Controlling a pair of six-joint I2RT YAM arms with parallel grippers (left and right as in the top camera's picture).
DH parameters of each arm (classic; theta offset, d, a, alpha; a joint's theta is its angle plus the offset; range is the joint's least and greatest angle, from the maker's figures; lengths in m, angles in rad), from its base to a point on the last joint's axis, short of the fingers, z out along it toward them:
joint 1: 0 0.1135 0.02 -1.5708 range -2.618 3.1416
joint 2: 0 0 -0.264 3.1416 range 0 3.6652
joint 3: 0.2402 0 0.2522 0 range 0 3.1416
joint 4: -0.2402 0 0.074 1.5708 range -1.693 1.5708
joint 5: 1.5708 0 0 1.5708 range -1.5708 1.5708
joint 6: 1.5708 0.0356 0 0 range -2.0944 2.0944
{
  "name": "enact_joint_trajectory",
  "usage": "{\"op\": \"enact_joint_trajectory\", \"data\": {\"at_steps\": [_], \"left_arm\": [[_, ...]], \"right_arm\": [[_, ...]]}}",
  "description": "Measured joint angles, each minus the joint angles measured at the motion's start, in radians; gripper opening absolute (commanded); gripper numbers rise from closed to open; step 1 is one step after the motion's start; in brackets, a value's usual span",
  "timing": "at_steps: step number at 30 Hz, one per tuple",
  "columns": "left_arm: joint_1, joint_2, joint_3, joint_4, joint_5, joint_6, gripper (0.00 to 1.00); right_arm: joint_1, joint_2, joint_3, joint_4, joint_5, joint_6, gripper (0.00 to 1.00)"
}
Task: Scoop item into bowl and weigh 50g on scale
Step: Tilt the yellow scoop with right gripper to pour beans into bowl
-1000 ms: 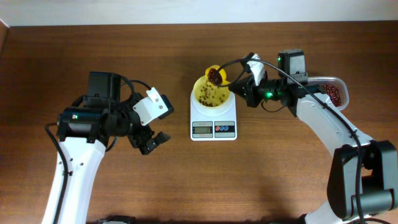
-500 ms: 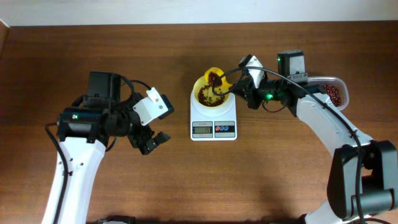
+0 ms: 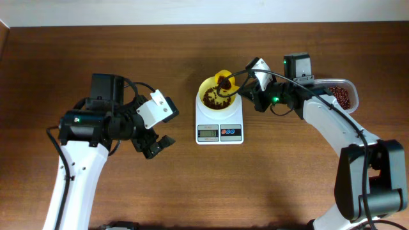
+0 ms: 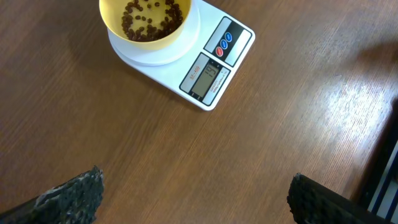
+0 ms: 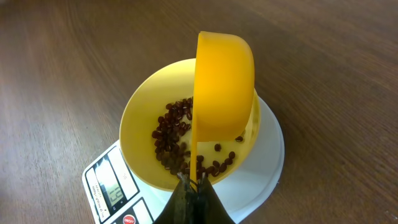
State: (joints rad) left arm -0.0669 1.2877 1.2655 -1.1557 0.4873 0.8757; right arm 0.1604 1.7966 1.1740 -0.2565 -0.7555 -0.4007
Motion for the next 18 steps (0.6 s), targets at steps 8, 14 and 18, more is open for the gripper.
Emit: {"op": "enact_joint_trajectory", "data": {"at_steps": [8, 14, 18], "left_arm": [[0.000, 0.000, 0.000, 0.000, 0.000, 0.000, 0.99], [0.000, 0.000, 0.000, 0.000, 0.000, 0.000, 0.99], [0.000, 0.000, 0.000, 0.000, 0.000, 0.000, 0.99]], "right_arm": [[0.003, 0.000, 0.000, -0.005, 0.009, 0.000, 0.04], [0.010, -0.002, 0.000, 0.023, -0.002, 0.000, 0.04], [0.031, -0.003, 0.000, -0.001, 0.037, 0.000, 0.04]]}}
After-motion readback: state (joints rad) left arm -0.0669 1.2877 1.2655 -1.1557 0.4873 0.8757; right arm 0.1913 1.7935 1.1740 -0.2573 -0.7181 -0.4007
